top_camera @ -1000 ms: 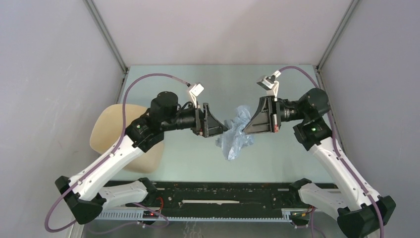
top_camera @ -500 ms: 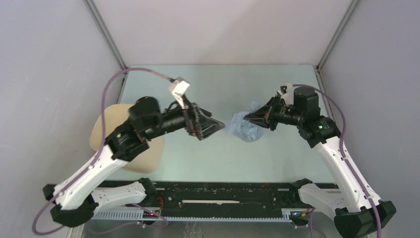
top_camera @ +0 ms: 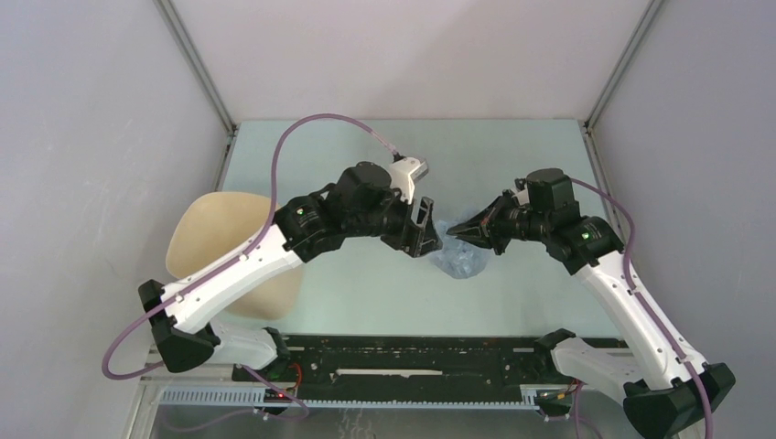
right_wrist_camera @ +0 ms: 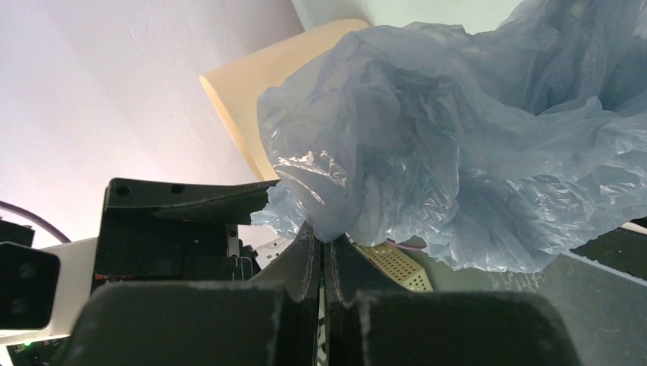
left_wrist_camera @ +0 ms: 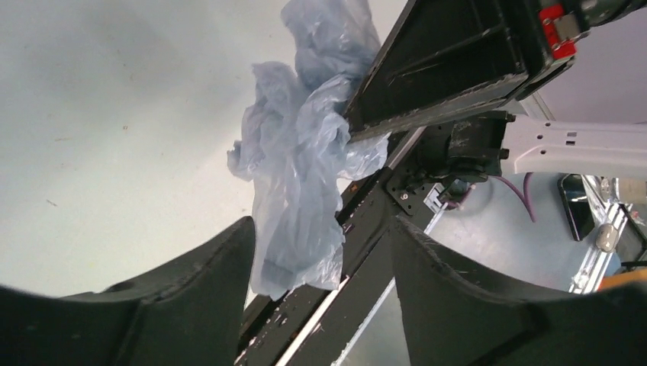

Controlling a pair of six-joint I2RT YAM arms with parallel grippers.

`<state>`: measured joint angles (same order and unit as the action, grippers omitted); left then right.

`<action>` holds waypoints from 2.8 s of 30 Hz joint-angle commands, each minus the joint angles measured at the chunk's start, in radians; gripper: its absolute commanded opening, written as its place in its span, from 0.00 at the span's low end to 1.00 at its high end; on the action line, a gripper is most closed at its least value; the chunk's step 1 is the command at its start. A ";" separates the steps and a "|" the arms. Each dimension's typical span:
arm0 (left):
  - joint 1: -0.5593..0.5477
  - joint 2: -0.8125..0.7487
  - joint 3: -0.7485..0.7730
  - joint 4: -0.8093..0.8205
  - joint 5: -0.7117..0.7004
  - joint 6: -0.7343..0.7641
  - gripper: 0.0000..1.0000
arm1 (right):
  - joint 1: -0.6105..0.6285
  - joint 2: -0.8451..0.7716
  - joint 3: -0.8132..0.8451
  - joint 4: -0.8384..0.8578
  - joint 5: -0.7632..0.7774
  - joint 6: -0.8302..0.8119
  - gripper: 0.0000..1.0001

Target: Put the trash bags into the trash bin

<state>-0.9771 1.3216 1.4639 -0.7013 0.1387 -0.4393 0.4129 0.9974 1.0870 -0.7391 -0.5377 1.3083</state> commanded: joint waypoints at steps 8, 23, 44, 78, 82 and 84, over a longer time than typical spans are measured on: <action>-0.005 -0.006 0.051 -0.043 -0.044 0.027 0.69 | 0.014 -0.048 0.015 0.041 0.024 0.046 0.00; 0.122 -0.094 -0.014 -0.029 0.040 0.063 0.00 | 0.018 -0.087 0.015 -0.042 0.078 -0.496 0.75; 0.310 -0.151 -0.108 0.111 0.171 -0.659 0.00 | 0.404 -0.045 0.013 0.279 0.389 -0.693 0.87; 0.433 -0.260 -0.201 0.236 0.282 -0.640 0.89 | 0.409 0.173 0.129 0.251 0.439 -0.875 0.00; 0.440 -0.304 -0.218 0.233 0.288 -0.541 0.97 | 0.179 0.147 0.058 0.385 -0.040 -0.644 0.00; 0.441 -0.322 -0.245 0.230 0.291 -0.514 0.97 | 0.097 0.158 0.054 0.457 -0.184 -0.529 0.00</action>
<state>-0.5400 1.0489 1.2564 -0.5053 0.3870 -1.0851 0.6140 1.1641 1.1450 -0.4747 -0.2043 0.5125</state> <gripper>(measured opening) 0.966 0.007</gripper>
